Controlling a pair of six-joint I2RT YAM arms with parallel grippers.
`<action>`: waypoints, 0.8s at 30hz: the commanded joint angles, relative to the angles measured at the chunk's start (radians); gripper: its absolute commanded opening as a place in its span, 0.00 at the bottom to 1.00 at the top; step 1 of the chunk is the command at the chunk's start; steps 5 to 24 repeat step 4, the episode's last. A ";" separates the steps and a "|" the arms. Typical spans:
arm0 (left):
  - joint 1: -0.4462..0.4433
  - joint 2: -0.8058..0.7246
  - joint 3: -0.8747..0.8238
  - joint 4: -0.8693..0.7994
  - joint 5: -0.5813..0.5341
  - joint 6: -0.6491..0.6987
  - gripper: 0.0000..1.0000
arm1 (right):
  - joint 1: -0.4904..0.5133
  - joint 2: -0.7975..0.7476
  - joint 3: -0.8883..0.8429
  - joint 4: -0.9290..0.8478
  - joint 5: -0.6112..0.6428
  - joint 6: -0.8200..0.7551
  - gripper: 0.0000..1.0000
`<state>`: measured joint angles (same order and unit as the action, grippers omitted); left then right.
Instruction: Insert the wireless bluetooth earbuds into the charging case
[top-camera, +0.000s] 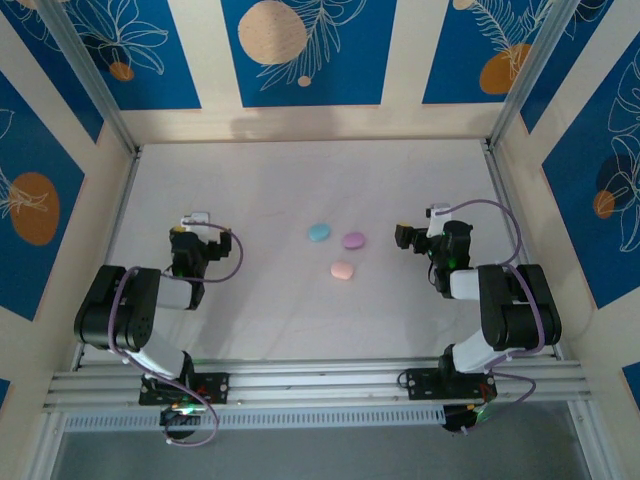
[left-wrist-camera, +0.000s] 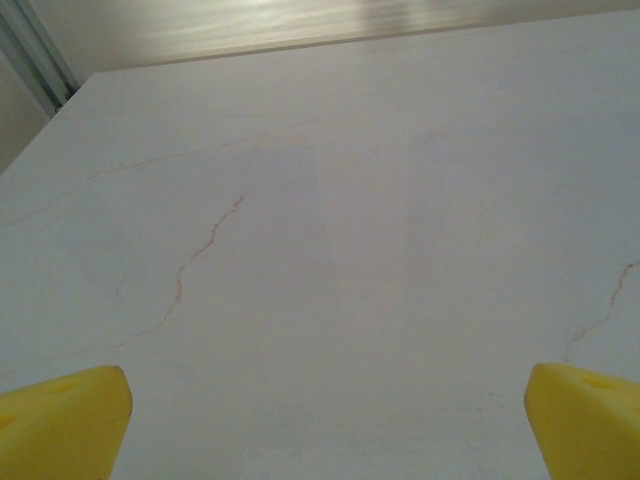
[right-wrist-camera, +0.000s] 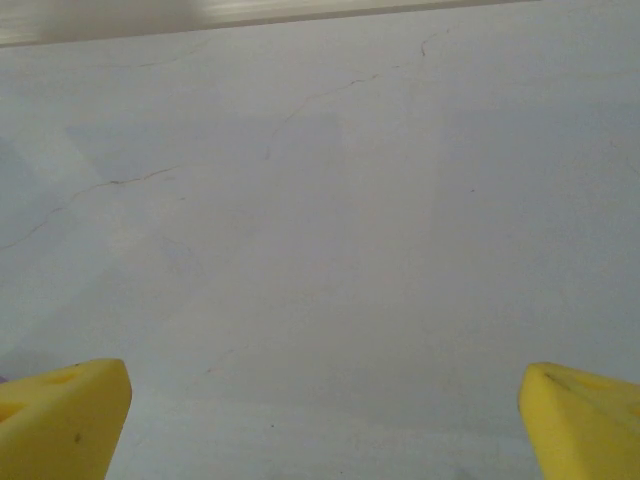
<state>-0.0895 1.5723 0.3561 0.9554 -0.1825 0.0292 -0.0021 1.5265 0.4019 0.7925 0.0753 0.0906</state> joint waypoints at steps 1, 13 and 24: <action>0.002 -0.013 0.011 -0.004 0.025 0.005 1.00 | 0.003 -0.005 0.016 0.010 0.010 0.006 0.99; 0.002 -0.013 0.011 -0.004 0.025 0.005 1.00 | 0.004 -0.004 0.016 0.010 0.010 0.006 0.99; 0.002 -0.013 0.011 -0.004 0.025 0.005 1.00 | 0.004 -0.004 0.016 0.010 0.010 0.006 0.99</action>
